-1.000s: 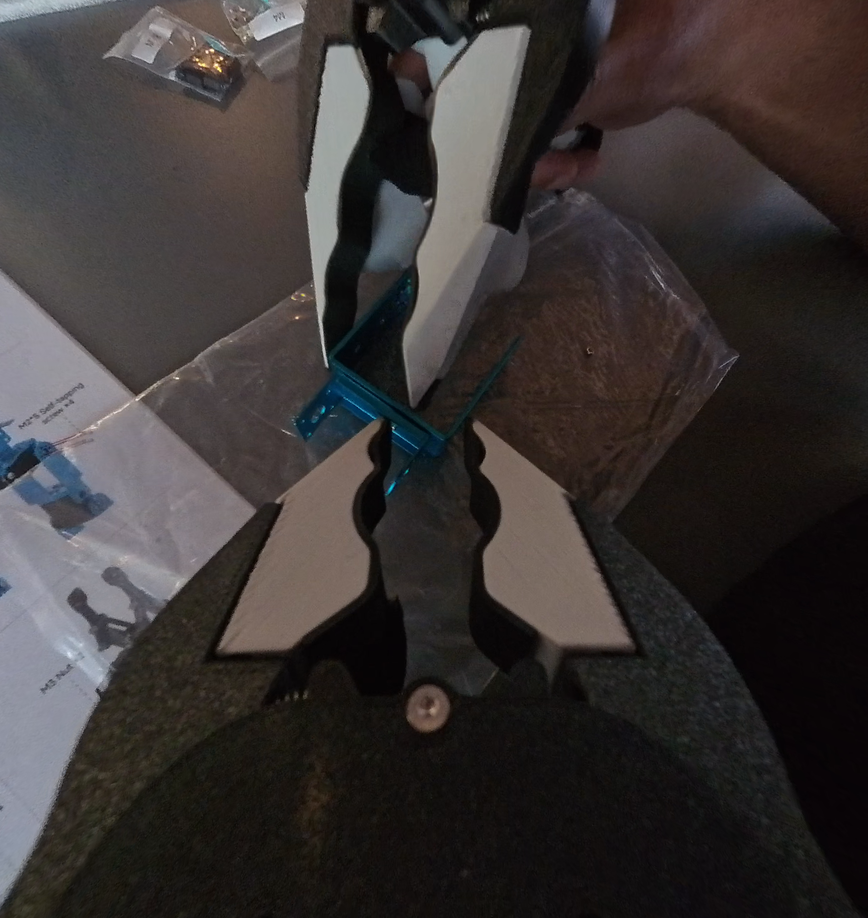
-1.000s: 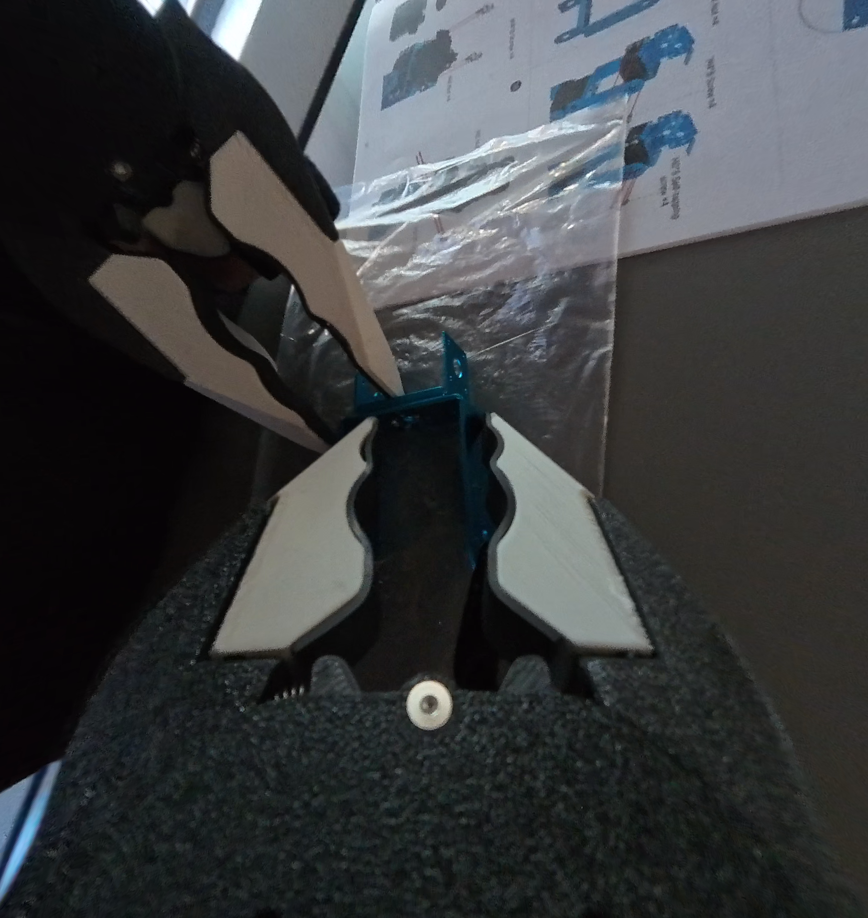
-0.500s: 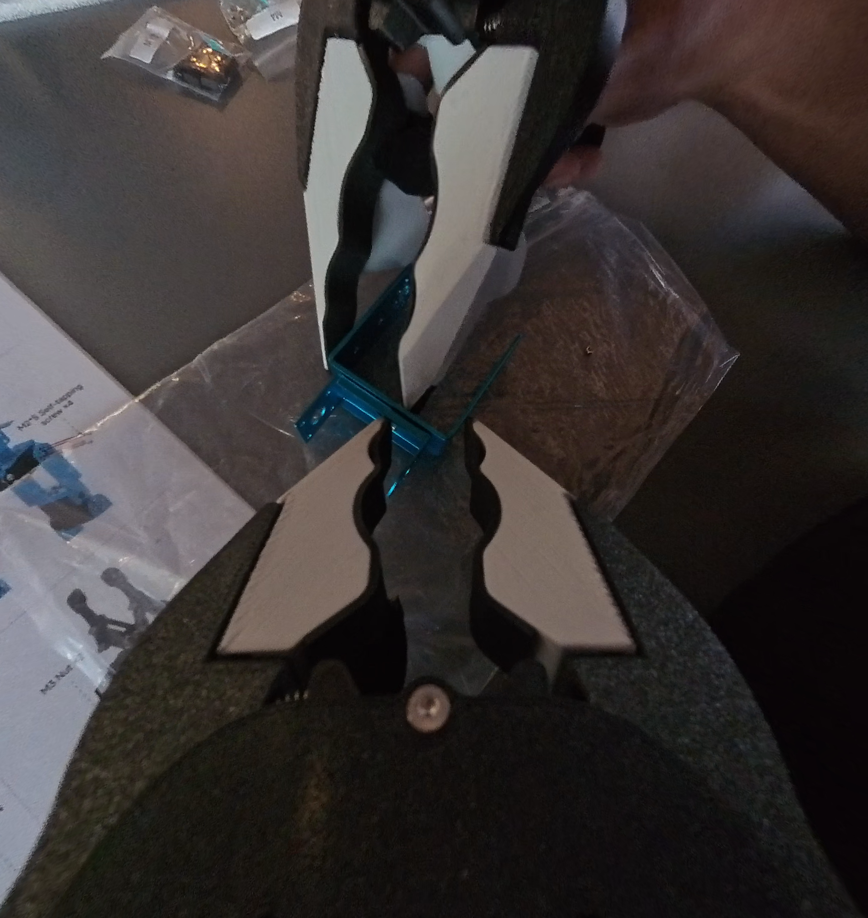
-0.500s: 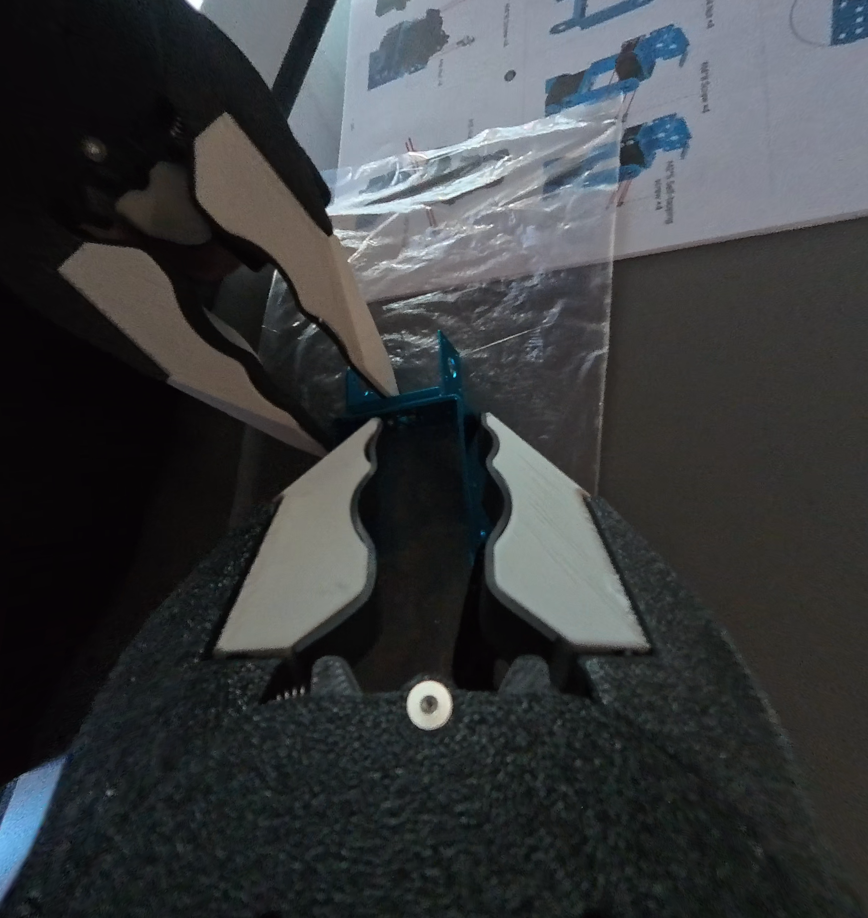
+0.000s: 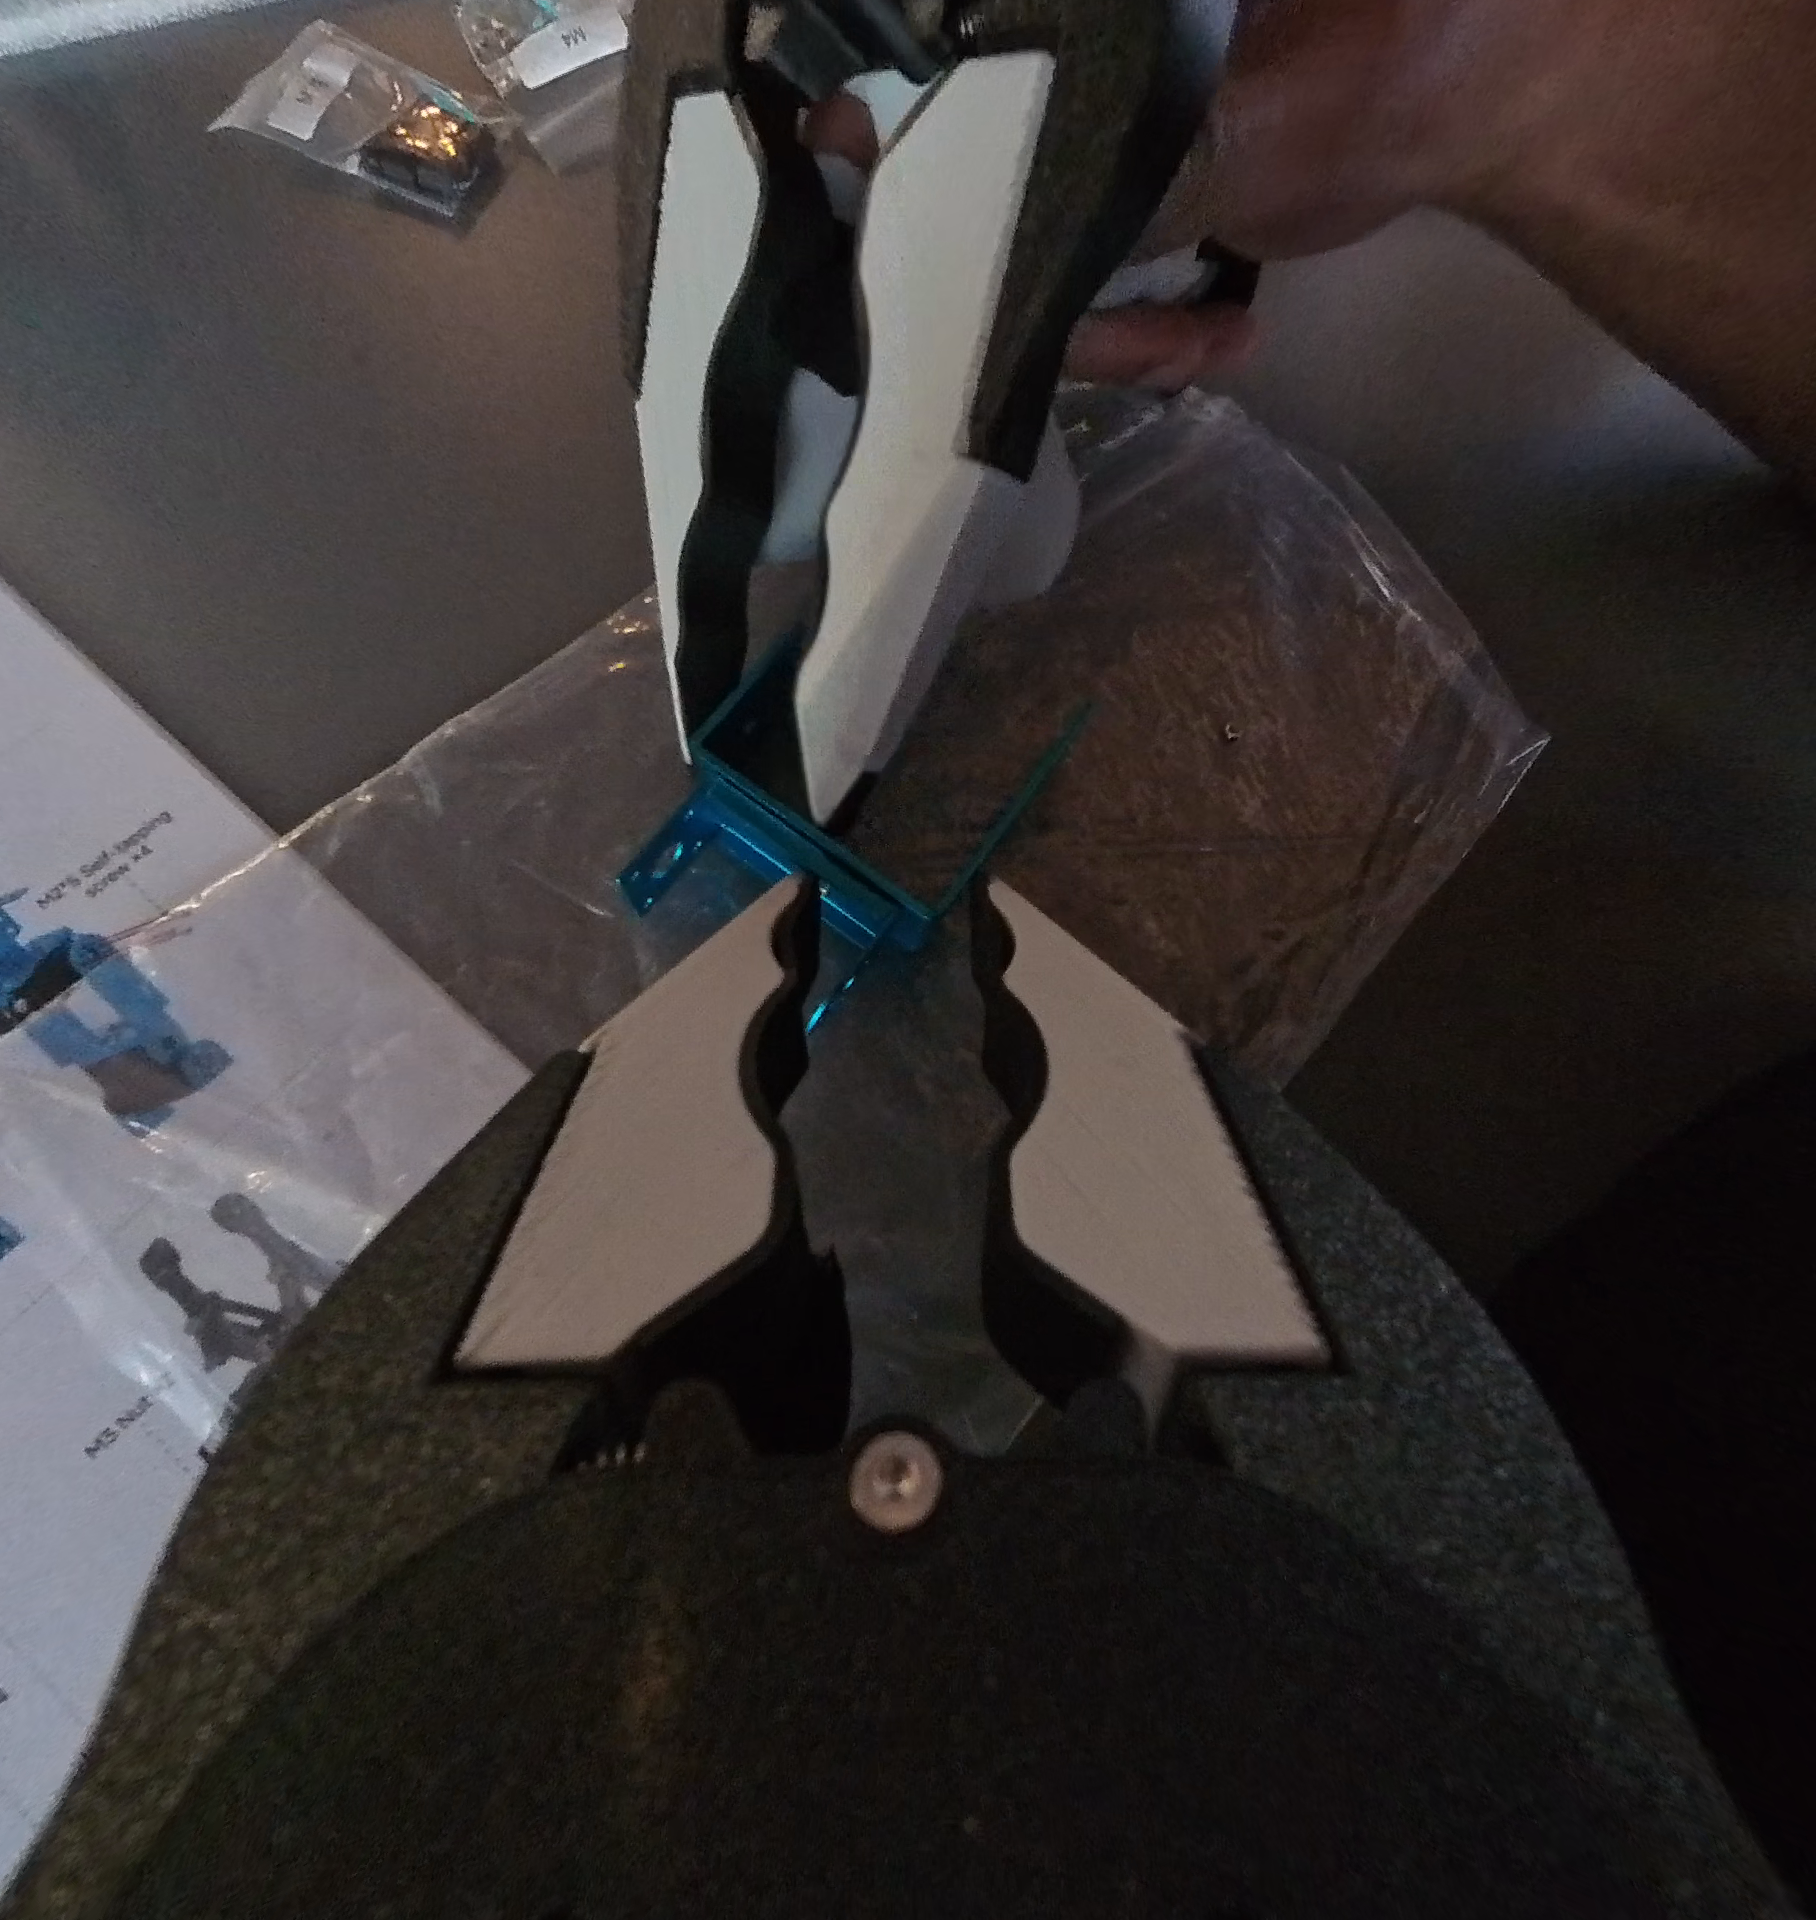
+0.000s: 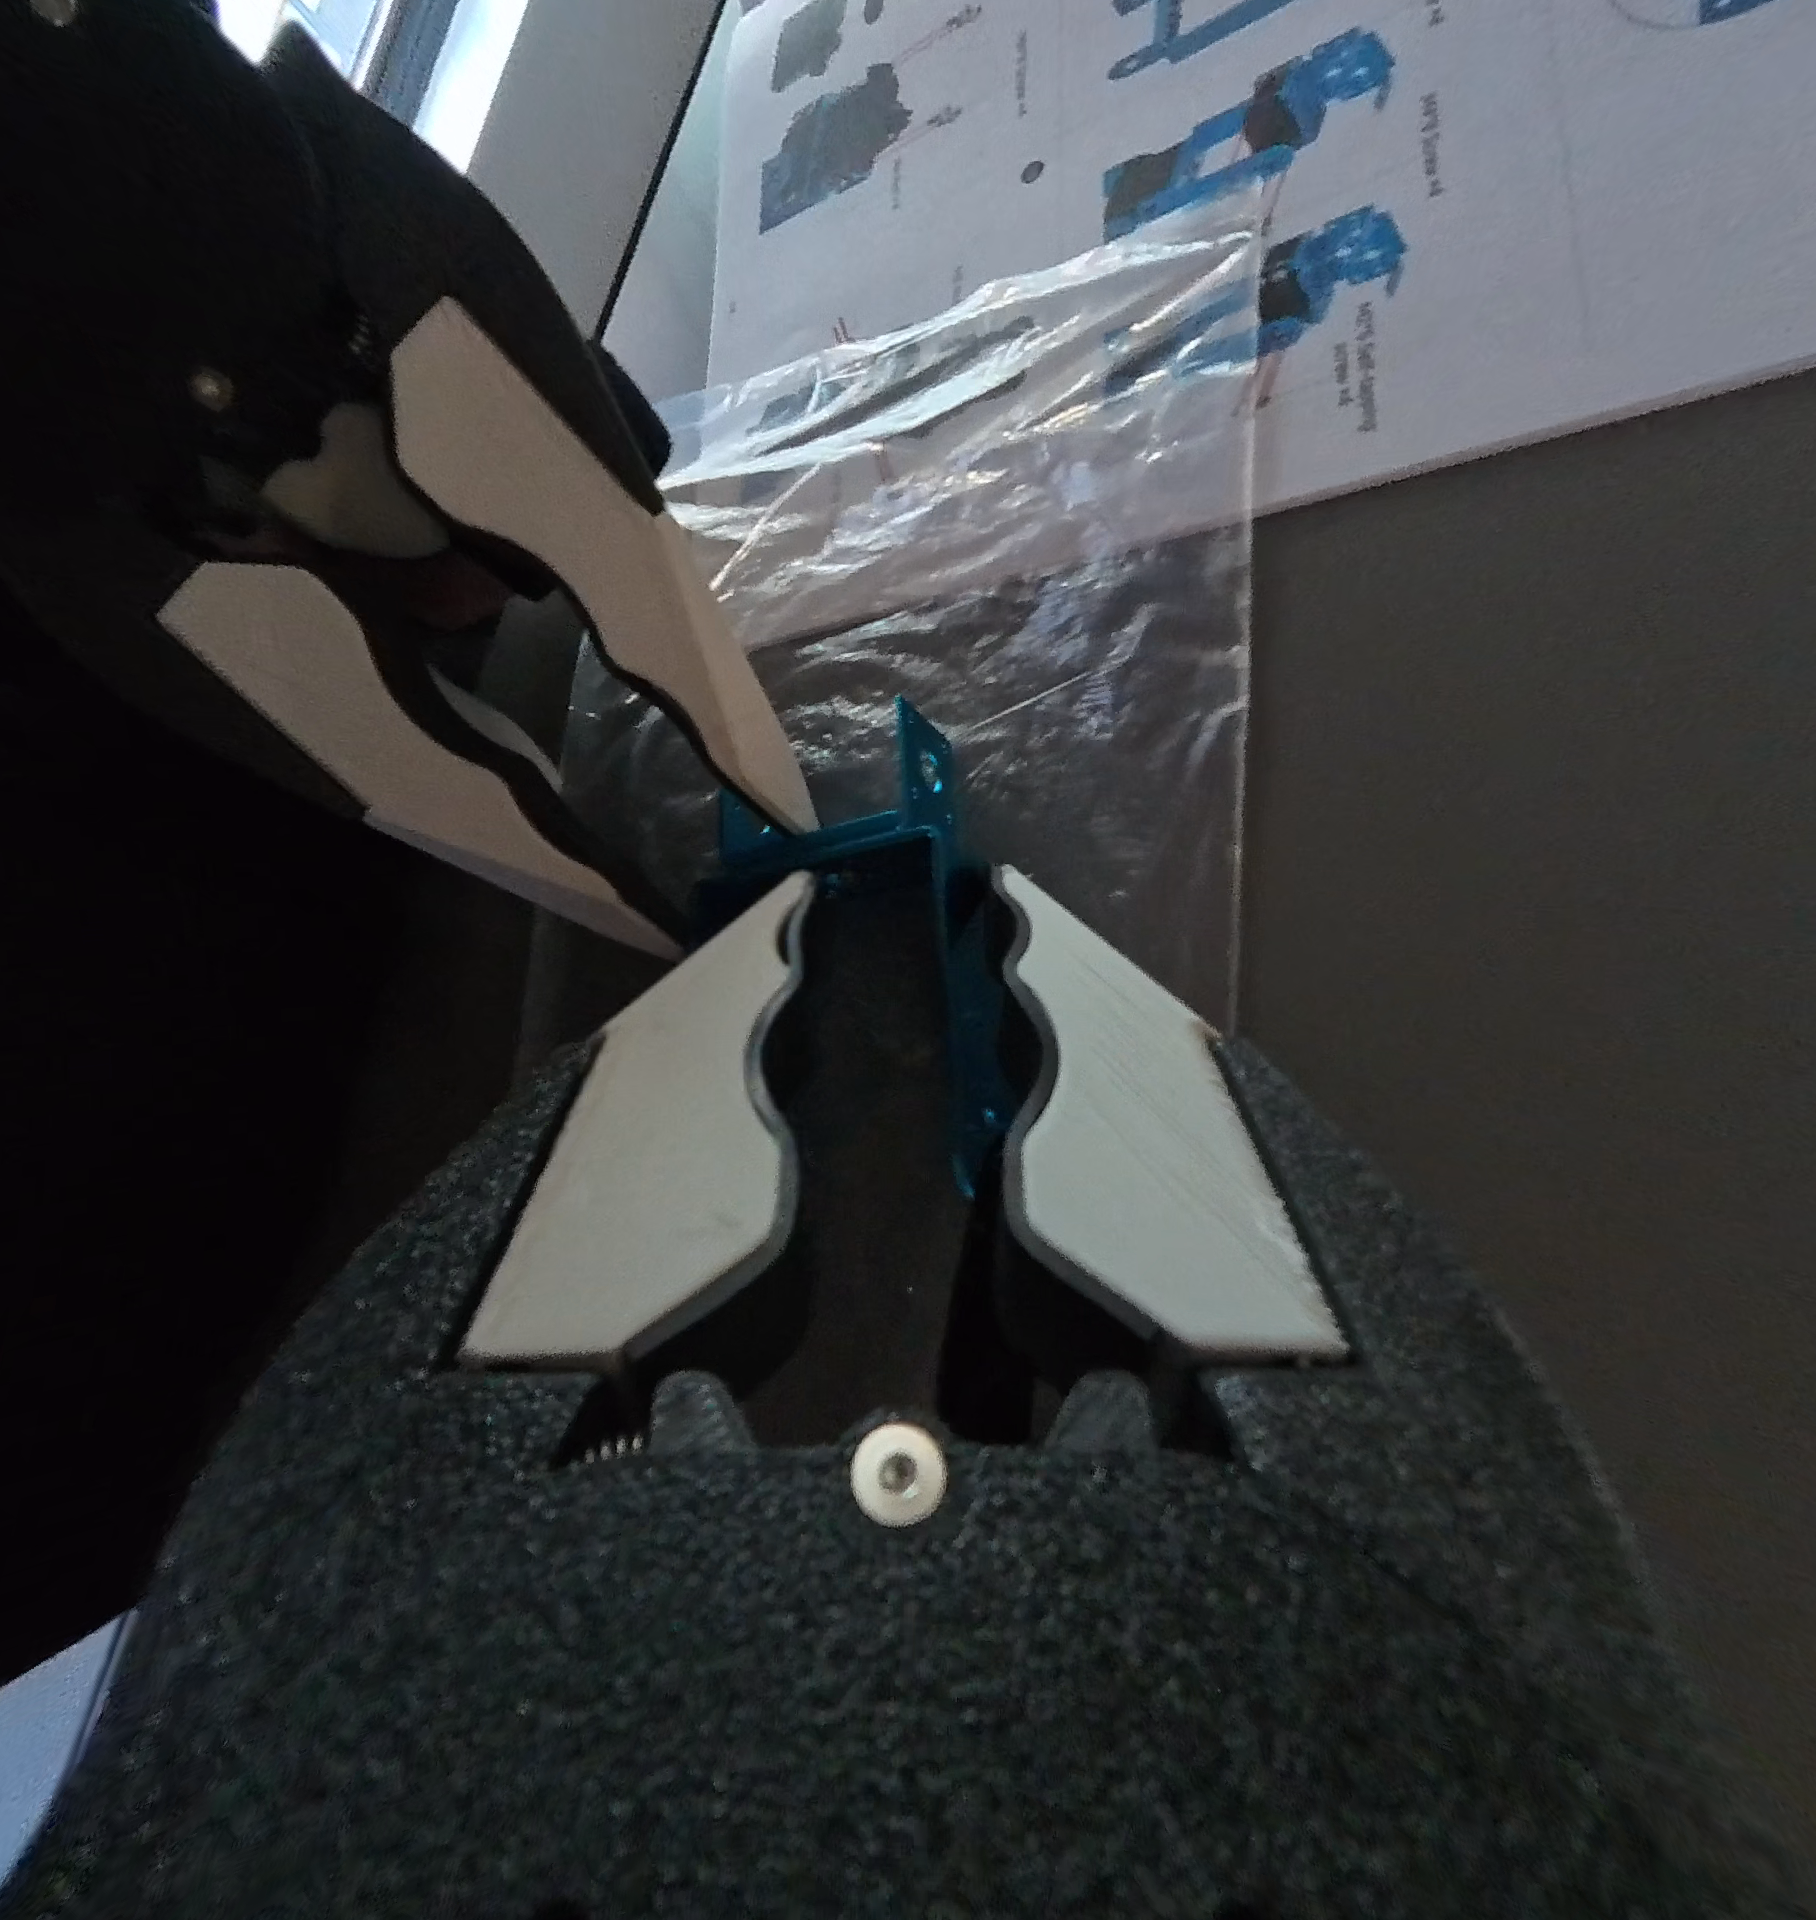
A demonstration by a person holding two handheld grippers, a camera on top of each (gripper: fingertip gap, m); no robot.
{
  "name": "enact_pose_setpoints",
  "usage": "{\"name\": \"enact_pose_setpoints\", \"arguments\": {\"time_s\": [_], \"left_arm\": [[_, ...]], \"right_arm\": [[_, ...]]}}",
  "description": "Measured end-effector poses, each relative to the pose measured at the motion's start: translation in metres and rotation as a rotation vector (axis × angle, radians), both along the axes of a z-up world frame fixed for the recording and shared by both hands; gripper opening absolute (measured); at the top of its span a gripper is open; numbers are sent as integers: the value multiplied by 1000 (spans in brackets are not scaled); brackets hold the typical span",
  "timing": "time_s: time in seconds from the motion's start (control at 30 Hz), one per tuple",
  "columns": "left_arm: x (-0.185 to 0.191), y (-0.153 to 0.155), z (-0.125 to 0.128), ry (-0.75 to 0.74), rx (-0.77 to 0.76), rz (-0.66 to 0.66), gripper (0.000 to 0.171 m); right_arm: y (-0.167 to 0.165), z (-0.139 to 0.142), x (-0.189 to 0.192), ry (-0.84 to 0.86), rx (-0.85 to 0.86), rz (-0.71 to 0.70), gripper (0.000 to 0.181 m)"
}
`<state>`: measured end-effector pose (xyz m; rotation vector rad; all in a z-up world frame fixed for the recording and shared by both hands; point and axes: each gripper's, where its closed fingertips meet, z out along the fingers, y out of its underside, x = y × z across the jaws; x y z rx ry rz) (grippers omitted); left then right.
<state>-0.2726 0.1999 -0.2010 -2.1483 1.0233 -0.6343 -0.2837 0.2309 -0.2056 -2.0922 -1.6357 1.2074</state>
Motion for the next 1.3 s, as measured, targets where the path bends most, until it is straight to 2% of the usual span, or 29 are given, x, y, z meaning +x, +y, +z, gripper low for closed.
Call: {"name": "enact_pose_setpoints", "arguments": {"time_s": [0.1, 0.27, 0.33, 0.4, 0.47, 0.63, 0.8, 0.97, 1.03, 1.2, 1.3], "left_arm": [[0, 0, 0, 0, -3, -2, 28], [0, 0, 0, 3, 0, -3, 28], [0, 0, 0, 1, -2, -3, 28], [1, 0, 0, 1, -2, -4, 28], [1, 0, 0, -1, -5, -4, 28], [1, 0, 0, 0, -3, -4, 28], [0, 0, -1, -1, -6, -5, 28], [1, 0, -1, -3, -8, -7, 28], [1, 0, -1, 0, -4, -8, 28], [1, 1, -1, -3, -8, -7, 28], [1, 1, -1, -2, -6, -7, 28]], "right_arm": [[-7, 1, -1, -3, 50, 43, 45], [-4, 0, -1, -17, 55, 27, 40], [1, -1, 0, -15, 27, 1, 29], [-1, 0, 1, -1, 12, 9, 33], [-5, 1, 1, -2, 29, 34, 44], [-3, -1, 0, -26, 98, 35, 37], [-1, 0, 1, -5, 29, 13, 34], [-5, 1, 1, -4, 43, 33, 42], [-2, -2, 1, -26, 82, 26, 37], [2, -1, 1, -9, 14, -5, 29], [-2, 0, 2, -1, 23, 16, 37]]}}
